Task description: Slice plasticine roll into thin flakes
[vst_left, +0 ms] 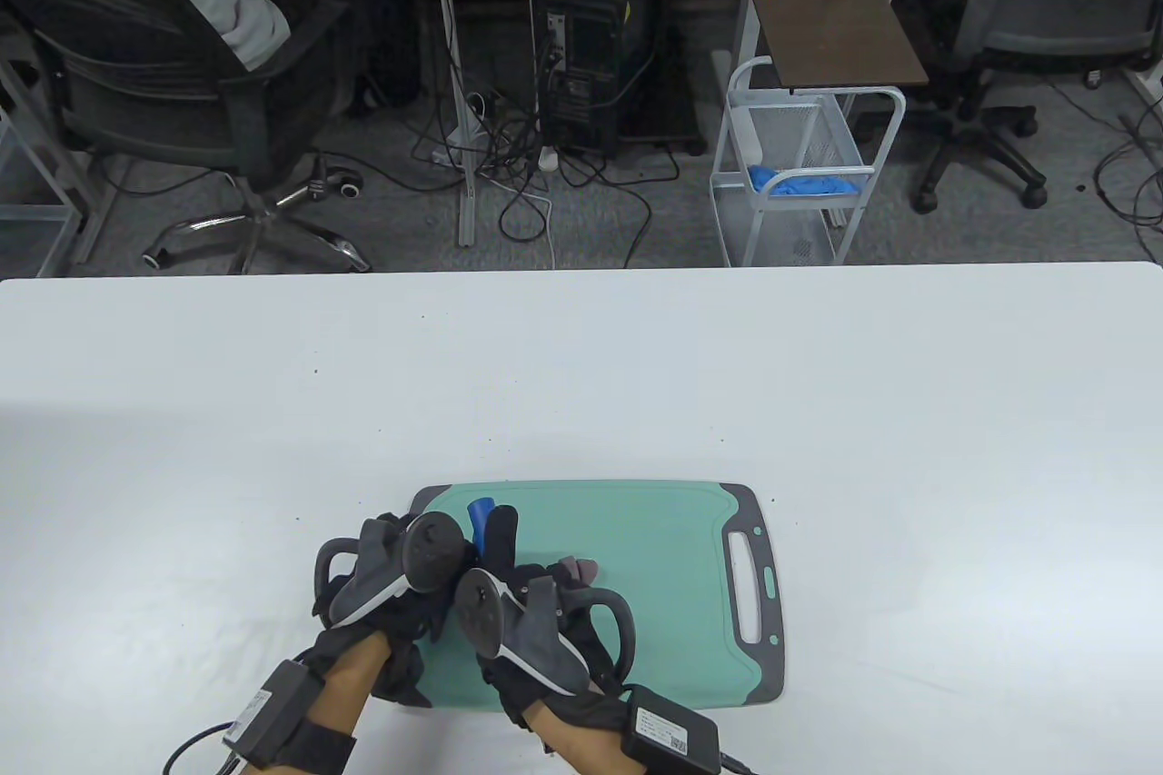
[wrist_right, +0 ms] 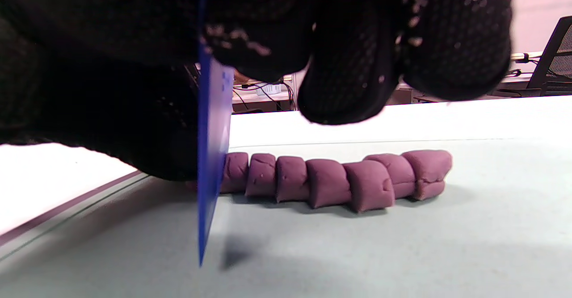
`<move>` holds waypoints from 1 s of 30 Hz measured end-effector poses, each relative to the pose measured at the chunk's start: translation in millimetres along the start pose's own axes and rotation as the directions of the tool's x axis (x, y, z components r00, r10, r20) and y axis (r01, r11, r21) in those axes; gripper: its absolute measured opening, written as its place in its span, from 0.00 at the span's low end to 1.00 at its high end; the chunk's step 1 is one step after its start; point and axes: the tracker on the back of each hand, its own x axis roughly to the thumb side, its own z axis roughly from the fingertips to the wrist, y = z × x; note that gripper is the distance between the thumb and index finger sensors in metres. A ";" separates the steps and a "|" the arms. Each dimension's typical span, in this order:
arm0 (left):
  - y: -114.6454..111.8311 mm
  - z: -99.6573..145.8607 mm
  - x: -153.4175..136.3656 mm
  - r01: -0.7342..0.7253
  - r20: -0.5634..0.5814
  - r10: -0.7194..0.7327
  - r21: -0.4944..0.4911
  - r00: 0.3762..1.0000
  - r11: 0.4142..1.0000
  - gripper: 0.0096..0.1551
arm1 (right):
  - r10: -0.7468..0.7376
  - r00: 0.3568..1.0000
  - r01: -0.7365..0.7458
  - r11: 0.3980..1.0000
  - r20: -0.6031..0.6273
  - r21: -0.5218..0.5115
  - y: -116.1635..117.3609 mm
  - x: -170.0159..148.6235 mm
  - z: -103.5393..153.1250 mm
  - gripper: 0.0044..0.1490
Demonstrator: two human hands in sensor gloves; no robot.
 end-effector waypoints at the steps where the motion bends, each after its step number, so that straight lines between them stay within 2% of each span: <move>1: 0.0 0.0 0.0 0.000 0.000 0.000 0.000 1.000 1.000 0.25 | 0.000 1.000 0.000 1.000 -0.001 0.001 0.6 0.0 -0.5 0.55; 11: 0.0 0.0 0.0 0.000 0.000 0.000 0.000 1.000 1.000 0.25 | 0.018 1.000 -0.018 1.000 0.007 -0.011 9.6 2.4 -5.4 0.55; 18: -0.5 1.1 0.6 0.000 0.009 0.000 -0.007 1.000 1.000 0.25 | 0.046 0.999 -0.046 0.999 0.009 -0.009 12.1 7.0 -18.0 0.55; 25: 1.2 1.4 -0.1 -0.007 0.009 0.007 -0.075 1.000 0.997 0.26 | 0.006 1.000 -0.006 1.000 -0.016 0.019 14.5 0.8 -22.9 0.55; 30: 0.6 2.4 1.4 0.022 -0.003 -0.022 -0.038 1.000 0.999 0.25 | 0.011 1.000 -0.011 0.999 -0.005 0.034 14.2 0.0 -16.3 0.56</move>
